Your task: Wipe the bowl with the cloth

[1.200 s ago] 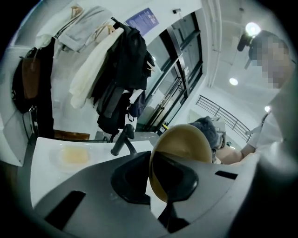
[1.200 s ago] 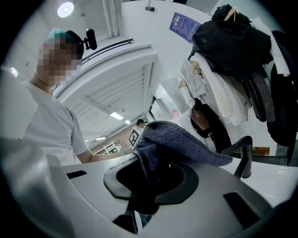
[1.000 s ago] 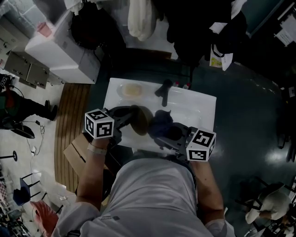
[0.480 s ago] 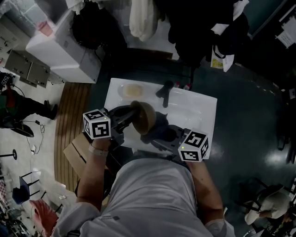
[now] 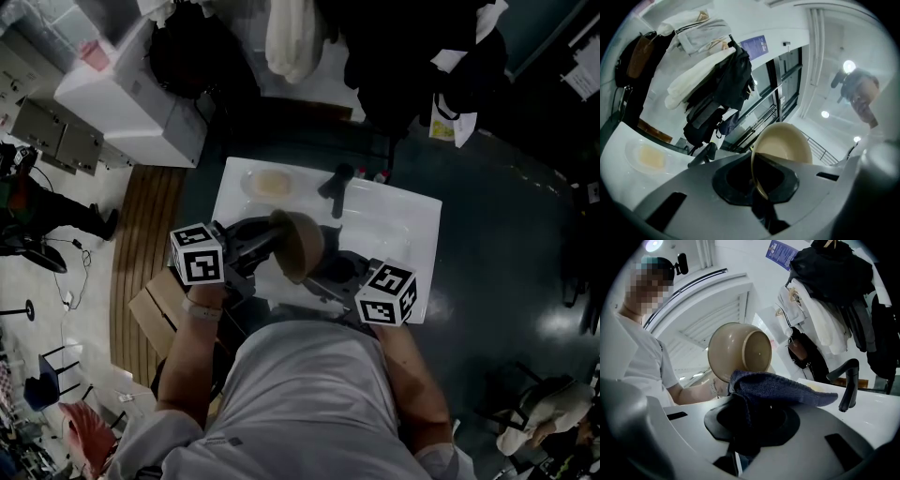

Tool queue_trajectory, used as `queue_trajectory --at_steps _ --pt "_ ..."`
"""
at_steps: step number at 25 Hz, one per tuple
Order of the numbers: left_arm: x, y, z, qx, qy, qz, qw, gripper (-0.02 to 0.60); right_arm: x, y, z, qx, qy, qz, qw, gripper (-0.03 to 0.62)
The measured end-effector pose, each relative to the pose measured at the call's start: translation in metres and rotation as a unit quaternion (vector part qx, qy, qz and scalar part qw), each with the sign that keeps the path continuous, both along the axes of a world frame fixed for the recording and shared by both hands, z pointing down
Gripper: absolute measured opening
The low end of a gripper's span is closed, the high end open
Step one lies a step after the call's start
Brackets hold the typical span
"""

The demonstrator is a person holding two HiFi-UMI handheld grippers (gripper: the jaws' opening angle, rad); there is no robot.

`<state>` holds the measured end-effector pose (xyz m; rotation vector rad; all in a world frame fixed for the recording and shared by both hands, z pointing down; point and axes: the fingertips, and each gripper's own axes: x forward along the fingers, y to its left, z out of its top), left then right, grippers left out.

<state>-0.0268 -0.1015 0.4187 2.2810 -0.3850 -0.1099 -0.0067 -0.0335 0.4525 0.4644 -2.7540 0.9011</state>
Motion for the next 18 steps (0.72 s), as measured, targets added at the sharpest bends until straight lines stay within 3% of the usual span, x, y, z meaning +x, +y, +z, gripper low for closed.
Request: queue_trajectory --at_steps 5,11,18 --pt "-0.017 -0.009 -0.022 -0.014 0.11 -0.025 0.9935 0.019 0.012 -0.013 -0.028 0.025 -0.019 0.033 0.999 0.084" --pt "-0.026 -0.008 -0.033 -0.039 0.225 -0.03 0.9731 0.02 0.032 -0.041 -0.069 0.061 -0.067 0.097 0.991 0.084" --pt "-0.024 0.007 -0.04 -0.054 0.298 -0.004 0.9532 0.018 0.021 -0.049 -0.088 0.081 -0.095 0.115 0.985 0.084"
